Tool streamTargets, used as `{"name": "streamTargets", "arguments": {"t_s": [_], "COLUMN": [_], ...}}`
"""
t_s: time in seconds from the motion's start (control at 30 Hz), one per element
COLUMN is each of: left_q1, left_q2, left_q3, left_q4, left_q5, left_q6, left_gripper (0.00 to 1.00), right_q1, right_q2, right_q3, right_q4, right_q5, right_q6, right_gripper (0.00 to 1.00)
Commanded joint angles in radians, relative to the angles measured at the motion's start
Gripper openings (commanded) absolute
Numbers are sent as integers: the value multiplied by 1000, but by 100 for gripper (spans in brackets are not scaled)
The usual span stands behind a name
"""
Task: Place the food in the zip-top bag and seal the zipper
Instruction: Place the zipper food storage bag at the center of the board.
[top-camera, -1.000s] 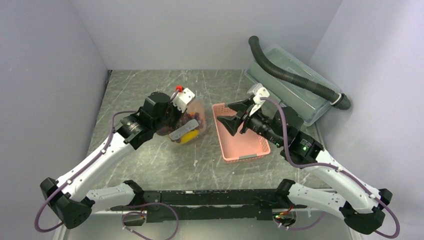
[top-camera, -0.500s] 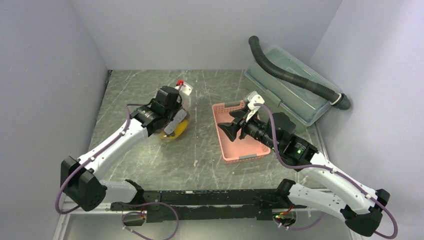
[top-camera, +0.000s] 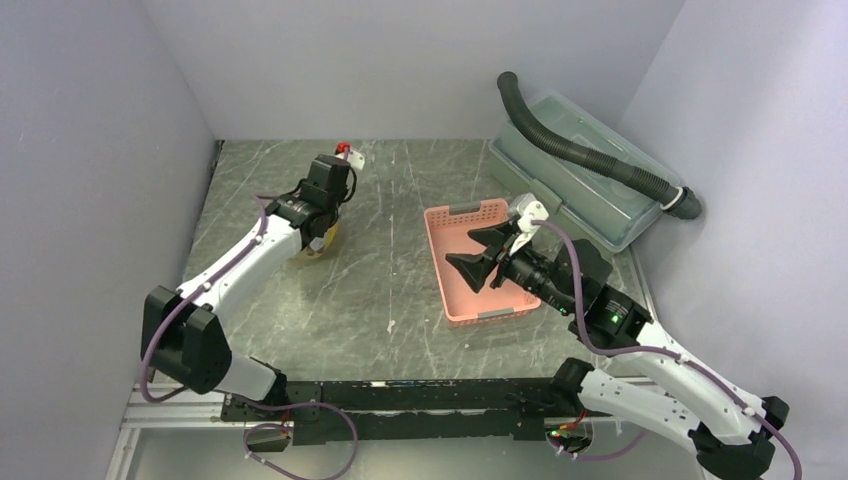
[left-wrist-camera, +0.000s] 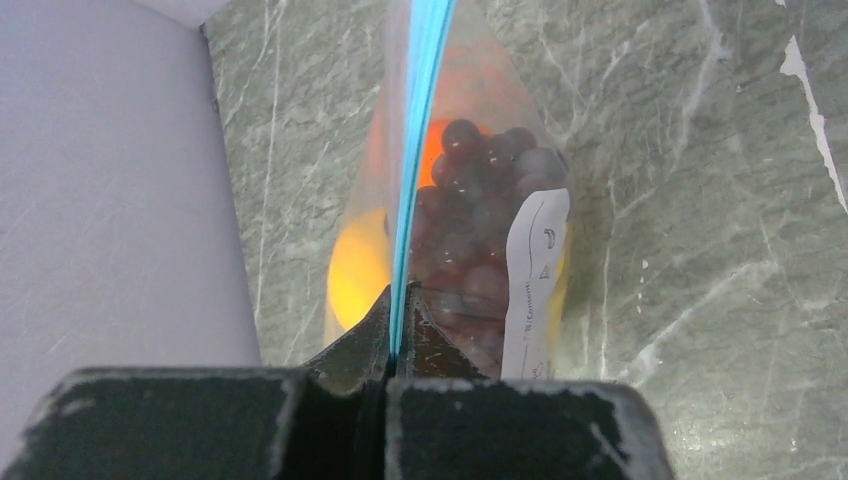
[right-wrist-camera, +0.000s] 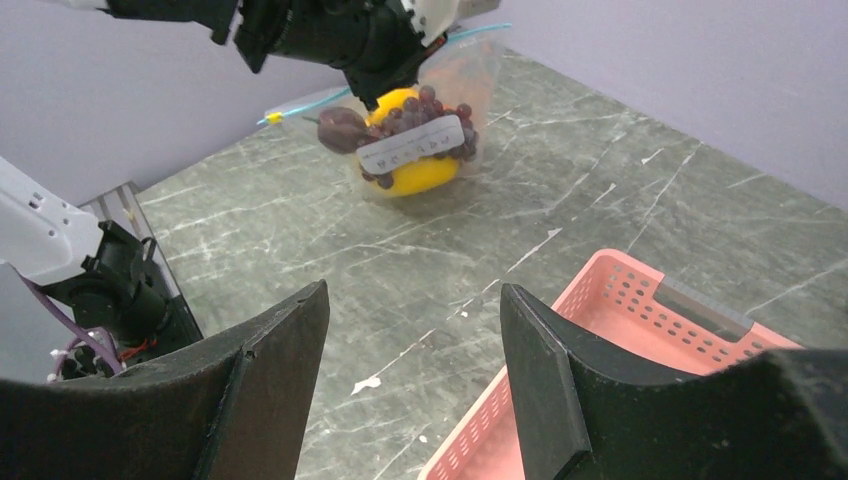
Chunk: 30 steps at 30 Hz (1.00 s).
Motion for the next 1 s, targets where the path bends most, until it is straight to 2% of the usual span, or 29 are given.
{"name": "streamTargets", "arguments": {"t_s": [0.0,0.17,0.37,0.7,0.97], "left_q1": [-7,-50,-171,-241,-295], "left_q2": [41,108,143,133,84], "left_q3": [50,66,38,45,-27], "left_q4": [58,-5,-23,-101,-90], "left_q5": [33,63,58,167,222], "left_q6": [-33,-148,-223,-356,-446], "left_gripper": [0,0,0,0,17], "right_q1": [-2,-2,-2,-2,-2], "right_q2": [-34,-40,-67,-79,-50], "right_q3": [-11,-17,-25,-61,-82], "right_q4": [38,32,18,14,-9], "right_q5": [-6,-15,-8,19,27], "right_q6": [26,46,55,75,92], "right_gripper": [67,67,68,70,71]}}
